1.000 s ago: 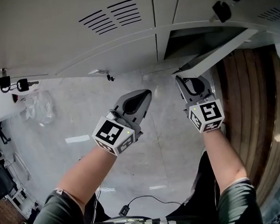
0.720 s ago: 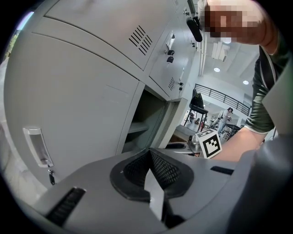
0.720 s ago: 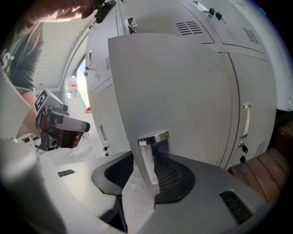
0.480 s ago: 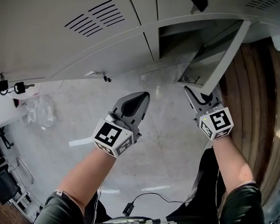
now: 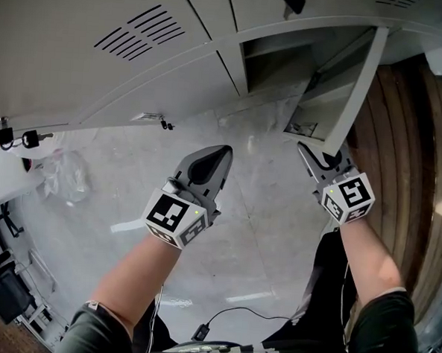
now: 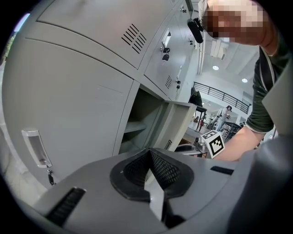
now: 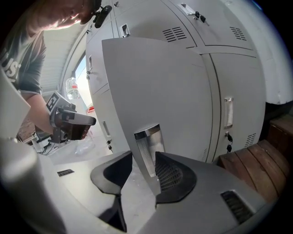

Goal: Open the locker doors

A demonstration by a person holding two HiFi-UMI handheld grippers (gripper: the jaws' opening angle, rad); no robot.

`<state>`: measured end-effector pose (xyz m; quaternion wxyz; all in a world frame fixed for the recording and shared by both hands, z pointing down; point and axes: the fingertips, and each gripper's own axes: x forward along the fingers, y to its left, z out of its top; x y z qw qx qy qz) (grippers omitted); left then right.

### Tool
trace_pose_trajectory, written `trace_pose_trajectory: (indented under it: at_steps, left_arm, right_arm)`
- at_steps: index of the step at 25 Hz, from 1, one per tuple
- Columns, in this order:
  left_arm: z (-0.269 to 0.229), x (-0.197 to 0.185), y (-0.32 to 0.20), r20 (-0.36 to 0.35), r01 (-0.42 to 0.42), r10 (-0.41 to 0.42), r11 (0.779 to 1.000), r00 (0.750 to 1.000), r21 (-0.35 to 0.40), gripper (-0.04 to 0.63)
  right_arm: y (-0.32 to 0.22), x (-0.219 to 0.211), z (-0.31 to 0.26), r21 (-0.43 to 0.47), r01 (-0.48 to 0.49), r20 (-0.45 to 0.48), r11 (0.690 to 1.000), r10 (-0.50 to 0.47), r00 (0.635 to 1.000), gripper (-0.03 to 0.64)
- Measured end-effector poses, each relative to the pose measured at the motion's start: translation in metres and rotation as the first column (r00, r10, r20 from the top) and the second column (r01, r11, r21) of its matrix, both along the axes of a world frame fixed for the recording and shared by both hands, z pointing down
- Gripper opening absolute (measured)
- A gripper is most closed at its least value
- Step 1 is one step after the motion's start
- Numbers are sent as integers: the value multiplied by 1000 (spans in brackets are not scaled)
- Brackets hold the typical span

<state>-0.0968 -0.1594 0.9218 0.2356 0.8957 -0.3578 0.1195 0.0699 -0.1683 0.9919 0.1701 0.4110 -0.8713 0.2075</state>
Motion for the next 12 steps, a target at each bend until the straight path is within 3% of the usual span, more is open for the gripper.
trace_pose_trajectory:
  at_steps: [12]
  left_arm:
    - [-3,-2,8,3,8,-8,1000,1000,1,5]
  right_arm:
    - [8,17,3,-61,-78,51,995,82,995,195]
